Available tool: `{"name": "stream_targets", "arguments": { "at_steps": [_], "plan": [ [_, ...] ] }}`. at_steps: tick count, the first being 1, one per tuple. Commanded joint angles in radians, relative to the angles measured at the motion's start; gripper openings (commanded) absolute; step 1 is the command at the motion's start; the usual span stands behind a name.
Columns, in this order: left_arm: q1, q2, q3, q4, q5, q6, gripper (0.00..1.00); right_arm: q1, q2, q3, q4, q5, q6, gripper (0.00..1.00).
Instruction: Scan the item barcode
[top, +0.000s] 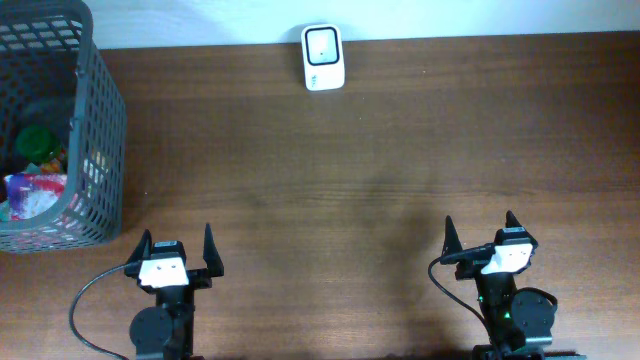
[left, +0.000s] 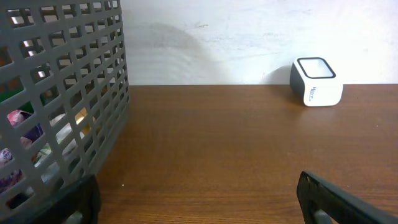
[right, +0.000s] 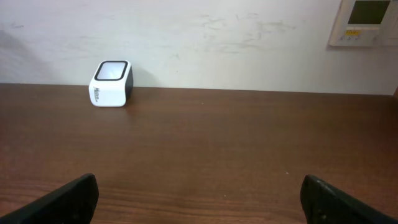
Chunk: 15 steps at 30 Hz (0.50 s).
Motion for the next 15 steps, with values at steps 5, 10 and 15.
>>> {"name": "stream_targets", "arguments": {
  "at_steps": [5,10,15],
  "plan": [
    [0.000,-0.010,-0.005,-0.003,0.011,-0.007,0.99,0.006,-0.005,-0.009,0.000,0.008,0.002,0.99],
    [0.000,-0.010,-0.005,-0.003,0.011,-0.007,0.99,0.006,-0.005,-0.009,0.000,0.008,0.002,0.99],
    [0.000,-0.010,-0.005,-0.003,0.011,-0.007,0.99,0.006,-0.005,-0.009,0.000,0.008,0.002,0.99]
  ]
}}
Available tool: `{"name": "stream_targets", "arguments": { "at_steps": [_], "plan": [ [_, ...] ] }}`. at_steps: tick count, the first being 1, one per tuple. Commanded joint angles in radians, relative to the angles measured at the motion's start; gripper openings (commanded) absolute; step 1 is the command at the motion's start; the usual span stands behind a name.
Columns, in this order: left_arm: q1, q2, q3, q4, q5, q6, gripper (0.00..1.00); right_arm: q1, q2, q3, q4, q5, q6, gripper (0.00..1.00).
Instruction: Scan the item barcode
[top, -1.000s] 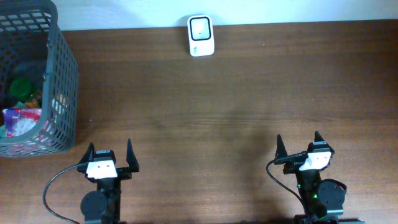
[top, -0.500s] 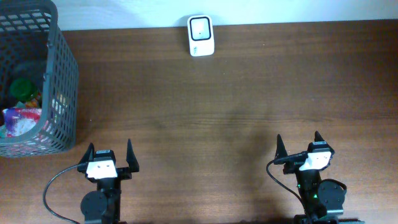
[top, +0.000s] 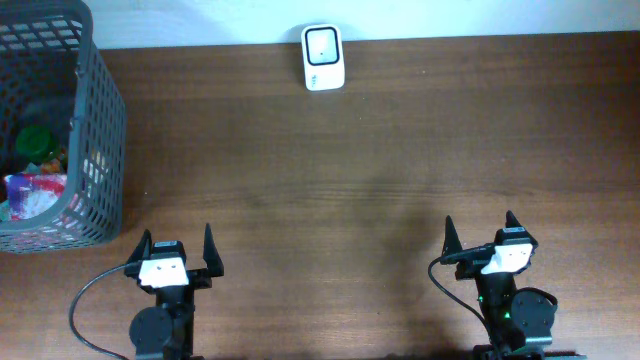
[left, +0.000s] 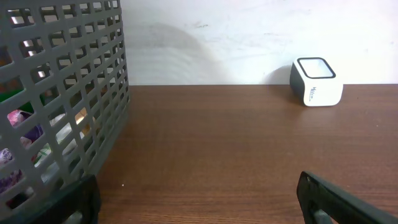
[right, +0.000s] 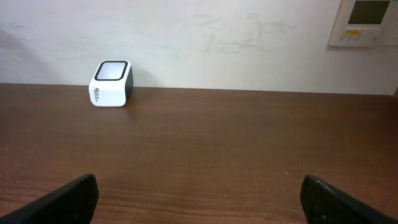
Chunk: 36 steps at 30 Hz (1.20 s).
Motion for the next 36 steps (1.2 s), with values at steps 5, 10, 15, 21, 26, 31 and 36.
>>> {"name": "stream_targets", "arguments": {
  "at_steps": [5,10,15,21,26,31,36],
  "plan": [
    [0.000,-0.010,-0.005,-0.003,0.011,-0.007,0.99,0.006,-0.005,-0.009,0.000,0.008,0.002,0.99],
    [0.000,-0.010,-0.005,-0.002,0.011,-0.007,0.99,0.006,-0.005,-0.009,0.000,0.008,0.002,0.99],
    [0.000,-0.010,-0.004,0.005,0.107,-0.007,0.99,0.006,-0.005,-0.009,0.000,0.008,0.001,0.99],
    [0.000,-0.010,-0.004,0.328,0.549,-0.079,0.99,0.006,-0.005,-0.009,0.000,0.008,0.002,0.99],
    [0.000,-0.009,0.009,0.884,0.499,-0.080,0.99,0.006,-0.005,-0.009,0.000,0.008,0.002,0.99],
    [0.000,0.103,0.216,0.826,0.212,-0.034,0.99,0.006,-0.005,-0.009,0.000,0.008,0.002,0.99],
    [0.000,0.510,0.569,0.797,0.196,0.054,0.99,0.006,-0.005,-0.009,0.000,0.008,0.001,0.99]
  ]
}}
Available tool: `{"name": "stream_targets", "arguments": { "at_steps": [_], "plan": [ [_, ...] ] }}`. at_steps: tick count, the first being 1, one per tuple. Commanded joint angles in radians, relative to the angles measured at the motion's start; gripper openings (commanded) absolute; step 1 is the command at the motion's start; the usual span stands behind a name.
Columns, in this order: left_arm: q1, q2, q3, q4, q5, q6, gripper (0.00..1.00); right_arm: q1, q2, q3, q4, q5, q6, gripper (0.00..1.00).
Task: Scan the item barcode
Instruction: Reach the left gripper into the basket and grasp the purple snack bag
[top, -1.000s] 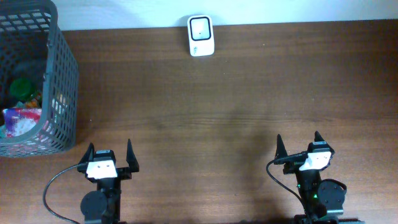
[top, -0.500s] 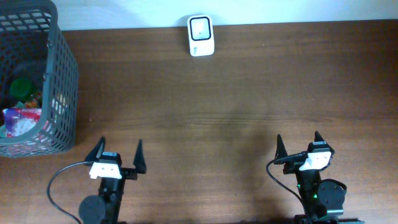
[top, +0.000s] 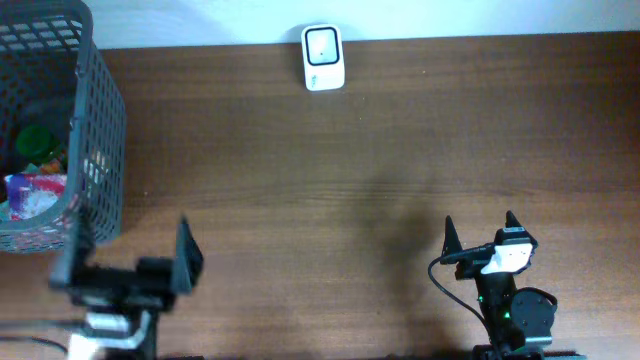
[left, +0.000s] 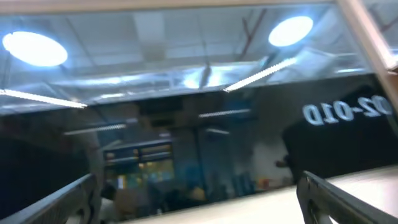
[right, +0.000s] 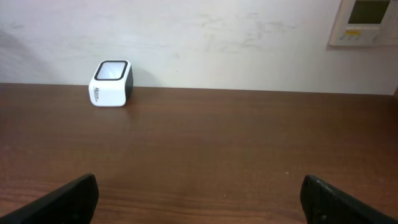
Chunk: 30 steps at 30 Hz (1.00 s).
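Note:
The white barcode scanner (top: 323, 57) stands at the table's far edge by the wall and shows as a small white box (right: 111, 83) in the right wrist view. The items lie in a grey mesh basket (top: 104, 150) at far left: a green thing (top: 36, 141) and a pink and white packet (top: 32, 192). My left gripper (top: 128, 248) is lifted, large and blurred in the overhead view, open and holding nothing; its wrist camera is tilted up at ceiling lights and dark glass (left: 199, 124). My right gripper (top: 480, 222) rests low at the front right, open and holding nothing.
The brown table (top: 400, 150) spreads between the basket and the right arm. A white wall runs behind the scanner, with a thermostat panel (right: 367, 22) at the upper right. The left arm's cable trails at the front left edge.
My left gripper has risen from its rest and shifted left toward the basket, and its camera now points up at the ceiling instead of along the table. My right arm has not moved.
At both earlier moments the two grippers rested open at the front of the table, the left one looking at the basket and scanner. Now the left one is raised and tilted near the basket's front corner, and the right one is unchanged.

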Motion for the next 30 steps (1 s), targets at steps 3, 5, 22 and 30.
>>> {"name": "stream_targets", "arguments": {
  "at_steps": [3,5,22,30],
  "plan": [
    [0.007,0.517,0.469,-0.139,-0.053,0.166,0.99,0.006,-0.006,-0.009,0.000,0.008,0.002,0.99],
    [0.045,0.707,0.716,-0.378,-0.052,0.164,0.99,0.006,-0.006,-0.009,0.000,0.008,0.002,0.99],
    [0.573,1.554,1.835,-1.743,-0.158,-0.111,0.99,0.006,-0.006,-0.009,0.000,0.008,0.002,0.99],
    [0.581,1.631,1.835,-1.855,-0.171,-0.116,0.99,0.006,-0.006,-0.009,-0.001,0.008,0.002,0.99]
  ]
}}
